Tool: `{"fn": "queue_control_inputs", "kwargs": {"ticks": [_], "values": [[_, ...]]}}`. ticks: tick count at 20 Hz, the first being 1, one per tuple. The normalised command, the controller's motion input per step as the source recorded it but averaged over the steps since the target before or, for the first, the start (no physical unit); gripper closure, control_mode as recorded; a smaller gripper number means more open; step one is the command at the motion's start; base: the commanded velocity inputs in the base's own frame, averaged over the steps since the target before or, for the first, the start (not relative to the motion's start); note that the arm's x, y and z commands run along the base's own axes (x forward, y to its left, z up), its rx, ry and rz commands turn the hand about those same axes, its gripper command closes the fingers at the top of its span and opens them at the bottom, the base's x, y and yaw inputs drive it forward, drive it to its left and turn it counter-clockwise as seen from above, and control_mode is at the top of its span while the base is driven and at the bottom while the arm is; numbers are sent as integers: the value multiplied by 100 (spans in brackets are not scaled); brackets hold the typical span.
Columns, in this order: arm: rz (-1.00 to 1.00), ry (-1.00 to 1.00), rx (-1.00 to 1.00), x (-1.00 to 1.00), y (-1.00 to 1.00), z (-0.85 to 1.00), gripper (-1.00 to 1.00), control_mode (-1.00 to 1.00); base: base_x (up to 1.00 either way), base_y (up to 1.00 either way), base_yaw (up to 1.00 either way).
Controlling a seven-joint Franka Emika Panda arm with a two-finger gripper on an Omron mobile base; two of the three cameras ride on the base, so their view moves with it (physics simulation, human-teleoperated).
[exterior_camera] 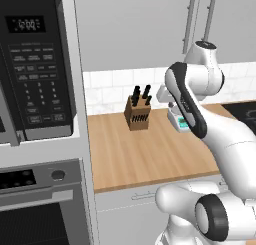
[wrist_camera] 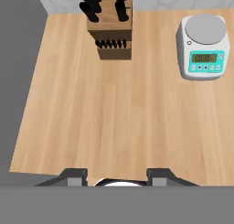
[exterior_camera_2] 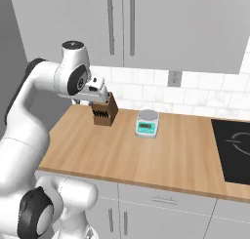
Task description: Take a straw from the drawer in front and place it inside the glass cup on the dining counter.
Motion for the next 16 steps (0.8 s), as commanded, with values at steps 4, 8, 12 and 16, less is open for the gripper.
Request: {"fn": "queue_control_inputs", "kwargs": {"ticks": [4,8,12,16], "values": [[0,-9,0,-53,0,-1,-100,-100,0,0,0],[-2,-17,0,-99,0,-27,-100,-100,0,0,0],[0,-5,0,-70,0,-42,-100,-100,0,0,0],[0,-2,0,-36,0,-43,-100,-100,0,0,0]]}}
